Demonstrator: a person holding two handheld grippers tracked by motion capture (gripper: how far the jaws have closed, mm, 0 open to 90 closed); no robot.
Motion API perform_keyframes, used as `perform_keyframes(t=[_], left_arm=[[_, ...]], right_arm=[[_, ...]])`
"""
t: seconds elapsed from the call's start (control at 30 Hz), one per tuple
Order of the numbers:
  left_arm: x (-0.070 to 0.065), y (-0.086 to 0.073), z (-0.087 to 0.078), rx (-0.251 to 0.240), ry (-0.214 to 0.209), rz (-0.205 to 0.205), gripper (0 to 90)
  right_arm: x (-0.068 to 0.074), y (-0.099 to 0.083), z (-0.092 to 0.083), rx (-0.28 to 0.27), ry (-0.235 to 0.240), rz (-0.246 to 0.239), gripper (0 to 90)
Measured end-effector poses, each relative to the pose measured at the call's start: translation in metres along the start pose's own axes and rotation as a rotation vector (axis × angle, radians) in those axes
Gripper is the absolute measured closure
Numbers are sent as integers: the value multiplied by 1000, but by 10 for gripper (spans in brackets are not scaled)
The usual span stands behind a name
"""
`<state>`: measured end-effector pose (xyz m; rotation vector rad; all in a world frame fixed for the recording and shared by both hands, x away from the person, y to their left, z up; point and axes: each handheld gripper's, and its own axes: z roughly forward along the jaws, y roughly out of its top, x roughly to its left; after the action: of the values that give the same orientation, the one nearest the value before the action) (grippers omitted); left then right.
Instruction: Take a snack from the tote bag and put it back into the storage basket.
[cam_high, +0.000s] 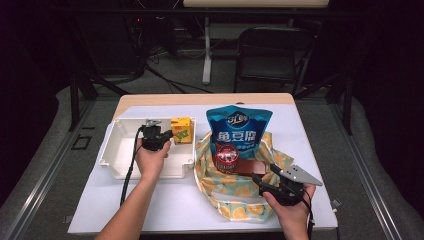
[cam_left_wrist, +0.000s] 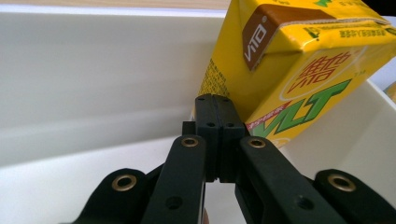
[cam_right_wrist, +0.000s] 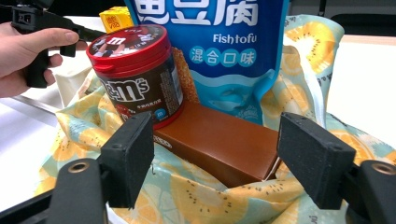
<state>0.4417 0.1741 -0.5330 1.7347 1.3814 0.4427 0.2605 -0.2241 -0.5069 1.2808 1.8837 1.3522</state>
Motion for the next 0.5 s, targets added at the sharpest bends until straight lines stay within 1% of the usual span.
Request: perform_keyframes(t=[0.07, 0.1, 0.17, 0.2, 0.27, 0.3, 0.33, 0.37, 0.43, 0.5], left_arm=[[-1, 1, -5, -6, -5, -7, 900], [-2, 1, -10, -24, -7, -2, 881], [-3, 1, -20, -46, -17, 5, 817], [-4, 1, -24, -45, -24, 12, 787], [-5, -1, -35, -76, -55, 26, 713], [-5, -1, -40, -90, -63, 36, 682], [-6, -2, -45, -111, -70, 39, 645], [-6, -3, -49, -122, -81, 40, 614], [-6, -5, -60, -163, -114, 36, 563], [-7, -8, -67, -187, -125, 54, 516]], right_arm=[[0, 1, 0, -7, 0, -2, 284], [0, 1, 0, -6, 1, -1, 299], [-3, 4, 0, -8, 8, -3, 330], [-4, 5, 0, -12, 7, -3, 338], [-5, 8, 1, -14, 1, -3, 357], [-6, 10, 2, -16, 1, -6, 364], [-6, 12, 3, -22, 3, -6, 374], [-7, 14, 3, -23, -1, -9, 391], [-8, 18, 4, -34, -1, 6, 418], [-9, 21, 6, -38, -6, 10, 446]])
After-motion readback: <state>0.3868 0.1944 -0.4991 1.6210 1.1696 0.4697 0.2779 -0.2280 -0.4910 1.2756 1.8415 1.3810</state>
